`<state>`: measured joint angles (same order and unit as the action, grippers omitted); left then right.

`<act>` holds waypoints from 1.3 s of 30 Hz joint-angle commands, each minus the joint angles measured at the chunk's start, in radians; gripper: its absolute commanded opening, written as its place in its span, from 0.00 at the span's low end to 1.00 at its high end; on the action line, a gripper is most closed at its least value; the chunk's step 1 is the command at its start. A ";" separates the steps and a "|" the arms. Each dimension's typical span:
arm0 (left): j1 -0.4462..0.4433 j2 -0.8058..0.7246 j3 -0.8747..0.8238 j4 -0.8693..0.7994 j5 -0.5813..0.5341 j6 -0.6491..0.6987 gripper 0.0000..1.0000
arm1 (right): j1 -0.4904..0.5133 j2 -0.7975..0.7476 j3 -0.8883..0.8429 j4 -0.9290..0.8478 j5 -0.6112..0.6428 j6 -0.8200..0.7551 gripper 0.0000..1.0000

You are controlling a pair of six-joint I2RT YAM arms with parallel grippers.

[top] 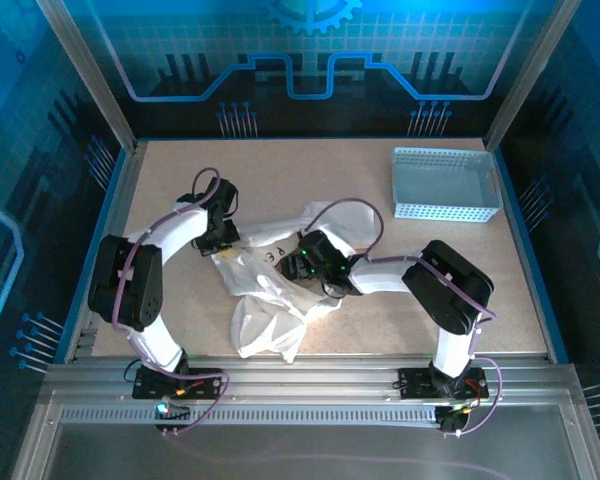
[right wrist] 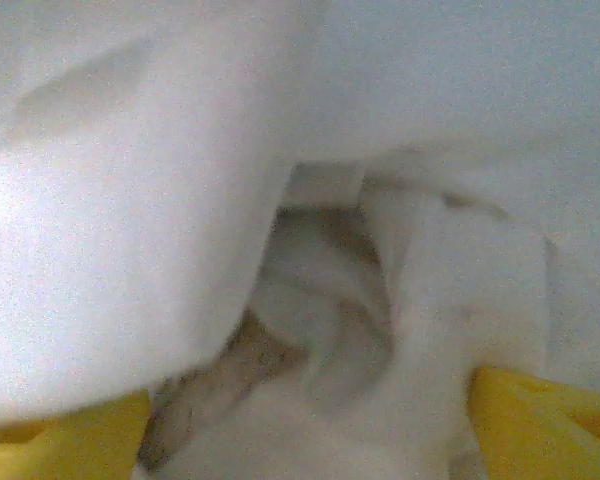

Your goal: Fold the inside-out t-shirt

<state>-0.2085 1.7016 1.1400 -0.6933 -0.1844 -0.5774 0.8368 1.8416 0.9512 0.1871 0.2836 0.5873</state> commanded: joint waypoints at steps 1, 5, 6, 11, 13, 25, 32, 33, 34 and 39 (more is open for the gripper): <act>-0.030 -0.019 -0.046 0.029 0.090 -0.008 0.06 | -0.011 0.073 0.122 -0.167 0.135 -0.001 0.86; -0.075 -0.047 -0.087 0.068 0.095 -0.028 0.07 | -0.031 0.121 0.177 -0.198 0.146 -0.015 0.86; -0.082 -0.052 -0.096 0.074 0.098 -0.035 0.06 | -0.035 0.133 0.195 -0.216 0.146 -0.014 0.86; -0.084 -0.071 -0.122 0.097 0.109 -0.054 0.06 | -0.035 0.216 0.307 -0.356 0.178 0.002 0.88; -0.083 -0.080 -0.130 0.106 0.110 -0.058 0.06 | -0.042 0.251 0.336 -0.376 0.163 0.008 0.85; 0.005 -0.074 -0.018 0.084 0.089 -0.038 0.02 | -0.027 0.016 0.059 -0.036 -0.070 -0.116 0.24; 0.033 0.055 0.179 -0.038 0.136 0.049 0.20 | -0.011 -0.113 -0.061 0.050 -0.192 -0.162 0.09; 0.001 0.024 0.161 -0.021 0.128 0.076 0.29 | -0.011 -0.118 -0.064 0.048 -0.191 -0.163 0.09; -0.028 -0.018 0.134 0.003 0.112 0.098 0.39 | -0.012 -0.122 -0.066 0.053 -0.194 -0.164 0.08; -0.091 -0.305 -0.073 0.192 0.175 0.153 0.75 | -0.034 -0.140 -0.066 0.057 -0.220 -0.151 0.03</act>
<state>-0.2890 1.5585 1.1408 -0.5827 -0.0608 -0.4820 0.8146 1.7409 0.8970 0.2016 0.1024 0.4465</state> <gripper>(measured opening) 0.713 0.122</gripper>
